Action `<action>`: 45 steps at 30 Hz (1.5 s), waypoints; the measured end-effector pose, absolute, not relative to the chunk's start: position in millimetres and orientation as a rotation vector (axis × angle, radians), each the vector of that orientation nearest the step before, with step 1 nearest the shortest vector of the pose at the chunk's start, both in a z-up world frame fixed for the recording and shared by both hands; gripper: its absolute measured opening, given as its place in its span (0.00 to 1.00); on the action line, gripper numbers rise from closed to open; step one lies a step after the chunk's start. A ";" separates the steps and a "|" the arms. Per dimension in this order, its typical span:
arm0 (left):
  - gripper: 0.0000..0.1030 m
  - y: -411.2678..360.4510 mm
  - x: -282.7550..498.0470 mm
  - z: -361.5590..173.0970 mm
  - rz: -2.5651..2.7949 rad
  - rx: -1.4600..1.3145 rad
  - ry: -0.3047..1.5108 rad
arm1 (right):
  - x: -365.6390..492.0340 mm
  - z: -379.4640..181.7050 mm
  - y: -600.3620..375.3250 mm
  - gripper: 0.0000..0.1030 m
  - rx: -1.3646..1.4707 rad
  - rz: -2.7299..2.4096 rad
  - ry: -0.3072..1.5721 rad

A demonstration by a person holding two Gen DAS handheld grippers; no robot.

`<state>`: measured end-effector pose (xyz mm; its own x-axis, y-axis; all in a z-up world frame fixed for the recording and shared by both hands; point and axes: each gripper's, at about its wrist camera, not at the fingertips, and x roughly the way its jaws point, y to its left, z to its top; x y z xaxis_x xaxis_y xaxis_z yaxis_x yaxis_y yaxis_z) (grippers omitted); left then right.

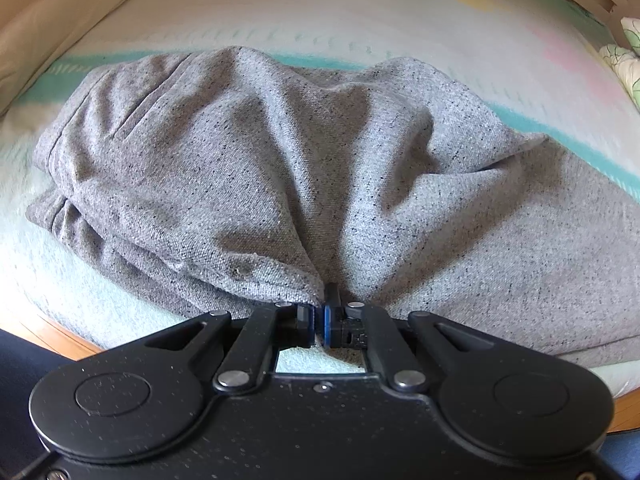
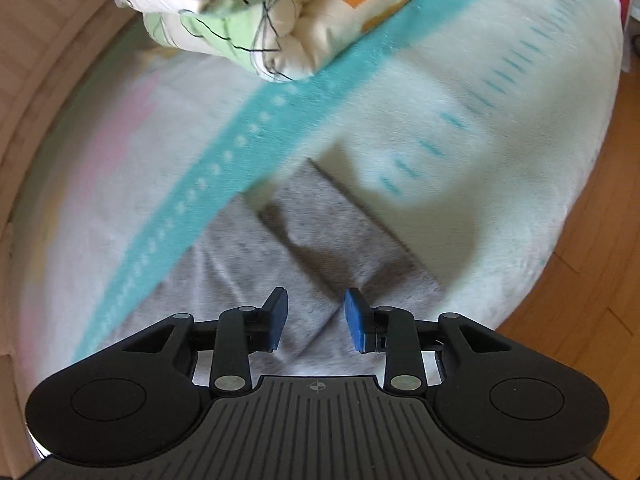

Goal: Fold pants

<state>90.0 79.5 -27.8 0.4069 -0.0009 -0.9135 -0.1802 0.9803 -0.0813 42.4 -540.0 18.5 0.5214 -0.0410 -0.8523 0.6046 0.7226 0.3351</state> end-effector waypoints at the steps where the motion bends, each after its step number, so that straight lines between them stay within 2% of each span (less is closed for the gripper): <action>1: 0.06 78.6 90.2 -28.2 0.115 -0.172 1.148 | 43.1 17.8 -541.3 0.30 0.664 -0.420 0.952; 10: 0.06 72.6 91.9 -30.5 0.131 -0.124 1.144 | 62.0 11.5 -525.0 0.32 0.521 -0.376 1.010; 11: 0.05 72.9 92.6 -31.0 0.130 -0.126 1.144 | 63.9 12.1 -520.4 0.30 0.485 -0.366 1.017; 12: 0.05 73.2 92.0 -30.6 0.128 -0.128 1.144 | 65.8 13.6 -514.9 0.07 0.436 -0.357 1.022; 16: 0.04 75.1 91.9 -25.9 0.111 -0.139 1.110 | 64.0 42.0 -487.8 0.06 0.211 -0.349 0.954; 19: 0.04 71.7 84.6 -2.0 0.088 -0.103 0.982 | 55.2 69.5 -479.5 0.04 0.127 -0.367 0.898; 23: 0.04 68.7 75.4 22.1 0.032 -0.101 0.889 | 45.0 76.5 -482.7 0.04 0.000 -0.444 0.947; 25: 0.04 69.8 73.1 21.0 0.005 -0.114 0.908 | 42.3 61.5 -490.7 0.04 0.002 -0.455 1.018; 31: 0.05 69.1 83.6 -22.0 -0.005 -0.138 1.128 | 45.2 24.4 -489.9 0.04 -0.032 -0.474 1.115; 38: 0.05 65.4 90.0 -26.6 -0.011 -0.119 1.134 | 47.3 22.3 -483.9 0.04 -0.107 -0.505 1.096; 42: 0.05 64.9 81.9 -23.3 -0.027 -0.103 1.118 | 47.6 18.8 -483.9 0.00 -0.219 -0.593 1.080; 45: 0.05 67.5 81.0 -23.2 -0.031 -0.126 1.121 | 39.2 32.8 -500.7 0.01 -0.067 -0.537 1.007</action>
